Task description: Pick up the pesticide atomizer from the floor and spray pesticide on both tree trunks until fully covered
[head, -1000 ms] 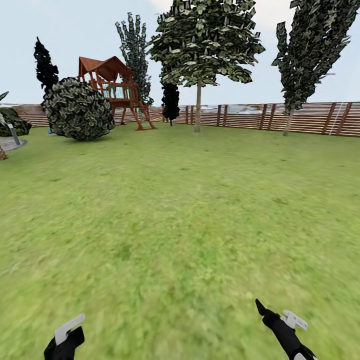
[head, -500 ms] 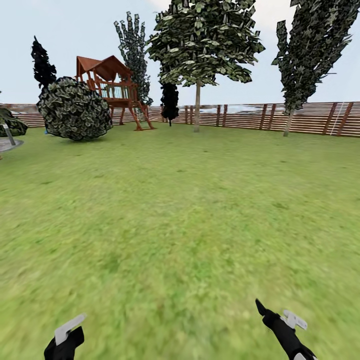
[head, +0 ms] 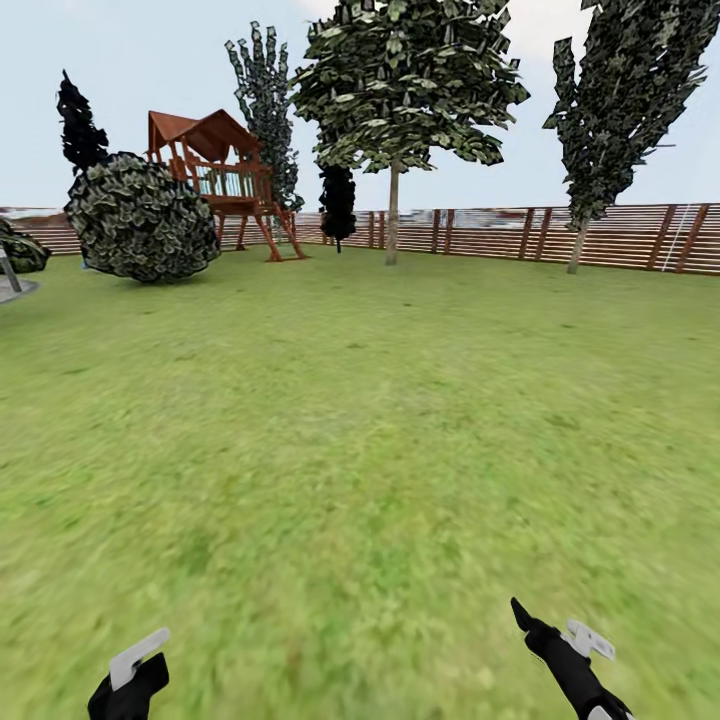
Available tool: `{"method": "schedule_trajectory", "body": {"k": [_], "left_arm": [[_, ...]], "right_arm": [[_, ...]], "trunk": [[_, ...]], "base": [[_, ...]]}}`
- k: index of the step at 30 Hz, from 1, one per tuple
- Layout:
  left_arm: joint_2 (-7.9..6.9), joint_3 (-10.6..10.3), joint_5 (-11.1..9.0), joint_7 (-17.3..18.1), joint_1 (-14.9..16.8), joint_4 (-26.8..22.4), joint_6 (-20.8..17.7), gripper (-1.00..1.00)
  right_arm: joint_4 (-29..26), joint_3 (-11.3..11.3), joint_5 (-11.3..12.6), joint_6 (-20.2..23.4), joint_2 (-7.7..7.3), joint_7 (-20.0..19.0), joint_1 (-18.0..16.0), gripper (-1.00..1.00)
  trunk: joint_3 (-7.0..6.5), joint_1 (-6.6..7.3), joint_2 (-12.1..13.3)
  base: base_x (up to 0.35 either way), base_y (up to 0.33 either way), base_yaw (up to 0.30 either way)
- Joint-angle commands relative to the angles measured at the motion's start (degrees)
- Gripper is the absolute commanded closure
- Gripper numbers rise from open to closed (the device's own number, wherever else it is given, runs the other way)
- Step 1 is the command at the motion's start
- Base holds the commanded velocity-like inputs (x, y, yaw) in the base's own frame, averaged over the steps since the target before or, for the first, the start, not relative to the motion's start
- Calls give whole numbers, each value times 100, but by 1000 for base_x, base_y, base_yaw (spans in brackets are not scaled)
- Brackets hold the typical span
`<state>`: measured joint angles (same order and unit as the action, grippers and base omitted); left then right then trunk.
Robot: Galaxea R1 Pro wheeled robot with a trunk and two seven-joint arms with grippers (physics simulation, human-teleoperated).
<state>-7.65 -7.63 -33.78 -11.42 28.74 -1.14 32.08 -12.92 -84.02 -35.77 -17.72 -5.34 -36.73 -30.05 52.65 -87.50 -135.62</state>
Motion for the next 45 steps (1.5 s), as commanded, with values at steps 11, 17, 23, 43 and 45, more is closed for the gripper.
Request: {"method": "schedule_trajectory", "body": {"k": [11,17,23,43,45], "left_arm": [[0,-2,3,-1,0,-1,0,100],[0,-2,3,-1,0,-1,0,100],[0,-2,3,-1,0,-1,0,100],[0,-2,3,-1,0,-1,-5,100],[0,-2,3,-1,0,-1,-2,100]], "right_arm": [[0,0,0,3,0,3,-1,-100],[0,0,0,3,1,0,-1,-100],[0,0,0,4,1,1,-1,-100],[0,0,0,1,-2,1,-1,-100],[0,0,0,-1,0,1,-1,-100]], "trunk": [[0,0,0],[0,0,0],[0,0,0],[0,0,0],[0,0,0]], "base": [[294,-172,0],[309,-128,0],[315,-106,0],[315,-104,0],[315,-88,0]]}}
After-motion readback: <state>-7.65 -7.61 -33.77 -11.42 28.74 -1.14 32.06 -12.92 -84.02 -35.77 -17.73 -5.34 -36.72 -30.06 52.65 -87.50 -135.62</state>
